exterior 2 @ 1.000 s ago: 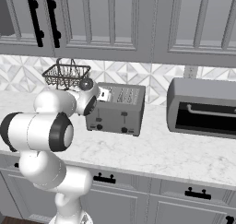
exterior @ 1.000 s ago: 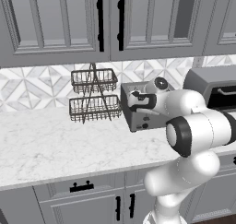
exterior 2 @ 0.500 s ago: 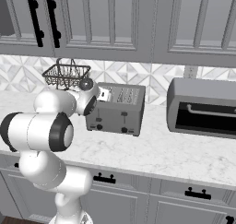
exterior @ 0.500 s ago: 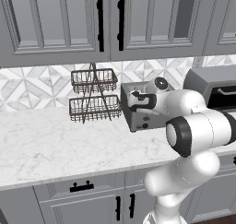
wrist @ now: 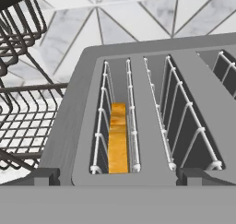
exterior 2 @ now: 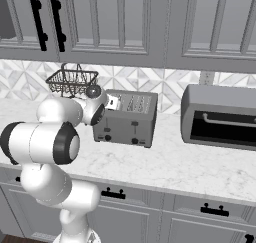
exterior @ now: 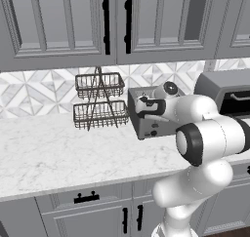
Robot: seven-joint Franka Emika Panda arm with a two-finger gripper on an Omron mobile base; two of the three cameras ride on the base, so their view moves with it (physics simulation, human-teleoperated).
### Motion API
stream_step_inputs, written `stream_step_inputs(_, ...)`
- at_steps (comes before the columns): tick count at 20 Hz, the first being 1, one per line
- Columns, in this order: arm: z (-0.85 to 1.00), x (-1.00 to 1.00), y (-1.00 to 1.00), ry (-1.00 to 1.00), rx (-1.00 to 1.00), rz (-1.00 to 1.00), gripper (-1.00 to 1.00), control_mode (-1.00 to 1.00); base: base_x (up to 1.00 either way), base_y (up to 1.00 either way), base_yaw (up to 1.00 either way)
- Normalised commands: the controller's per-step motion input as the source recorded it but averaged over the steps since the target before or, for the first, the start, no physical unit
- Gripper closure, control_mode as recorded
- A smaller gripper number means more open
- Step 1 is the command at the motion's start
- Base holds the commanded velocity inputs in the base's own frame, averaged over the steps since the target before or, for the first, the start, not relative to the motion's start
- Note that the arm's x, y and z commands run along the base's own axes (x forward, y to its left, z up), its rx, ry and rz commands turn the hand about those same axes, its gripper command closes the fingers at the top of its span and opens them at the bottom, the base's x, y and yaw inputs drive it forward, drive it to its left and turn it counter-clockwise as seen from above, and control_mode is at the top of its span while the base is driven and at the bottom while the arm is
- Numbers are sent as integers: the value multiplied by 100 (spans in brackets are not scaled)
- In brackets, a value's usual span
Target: Start the toaster. Once the lever pops up, take the bread to the plate on the dining counter.
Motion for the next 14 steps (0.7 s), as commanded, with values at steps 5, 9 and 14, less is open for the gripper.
stream_step_inputs(5,0,0,0,0,0,0,-100,-100,0,0,0)
stream_step_inputs(9,0,0,0,0,0,0,-100,-100,0,0,0)
stream_step_inputs(14,0,0,0,0,0,0,-100,-100,0,0,0)
